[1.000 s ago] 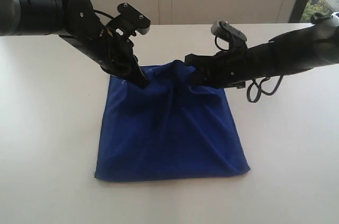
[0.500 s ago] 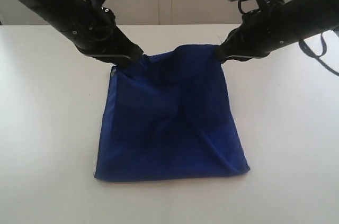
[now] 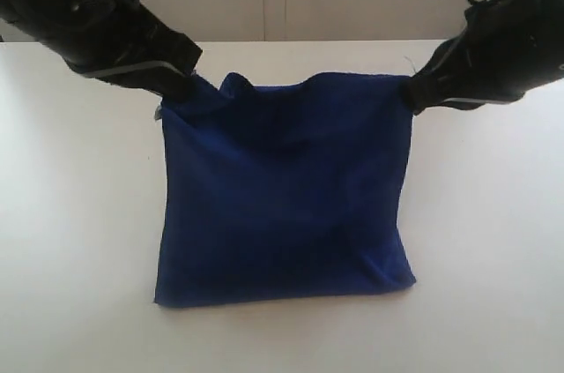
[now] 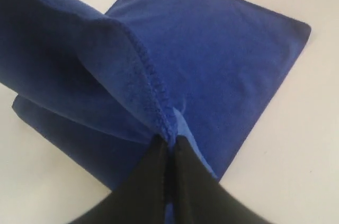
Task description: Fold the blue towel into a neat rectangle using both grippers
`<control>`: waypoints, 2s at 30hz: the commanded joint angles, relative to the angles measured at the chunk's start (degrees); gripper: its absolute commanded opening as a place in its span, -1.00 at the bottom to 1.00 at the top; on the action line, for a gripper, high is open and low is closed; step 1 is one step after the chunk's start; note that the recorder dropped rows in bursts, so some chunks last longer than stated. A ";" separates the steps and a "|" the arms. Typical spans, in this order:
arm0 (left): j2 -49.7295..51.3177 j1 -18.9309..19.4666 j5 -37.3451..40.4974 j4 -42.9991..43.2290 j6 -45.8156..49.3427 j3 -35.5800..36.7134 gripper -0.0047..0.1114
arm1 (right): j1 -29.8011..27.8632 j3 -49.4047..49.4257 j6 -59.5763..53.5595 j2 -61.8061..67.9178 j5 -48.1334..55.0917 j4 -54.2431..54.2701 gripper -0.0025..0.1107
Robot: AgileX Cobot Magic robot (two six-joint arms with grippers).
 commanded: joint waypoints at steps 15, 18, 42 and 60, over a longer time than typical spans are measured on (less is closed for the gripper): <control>-18.58 -0.37 -5.31 -13.37 1.36 18.24 -0.92 | -0.11 7.03 2.83 -17.52 7.29 0.55 -0.96; -20.08 -0.37 -4.18 -14.62 1.36 19.07 -0.92 | -0.11 8.25 3.53 -19.39 8.60 0.81 -0.96; -29.16 -0.37 -4.09 -23.24 1.85 29.39 -0.92 | -0.11 11.59 7.43 -32.22 16.86 2.08 -0.96; -29.16 -0.37 -7.53 -24.02 3.29 31.24 -0.92 | -0.11 11.59 8.70 -31.86 14.38 2.21 -0.96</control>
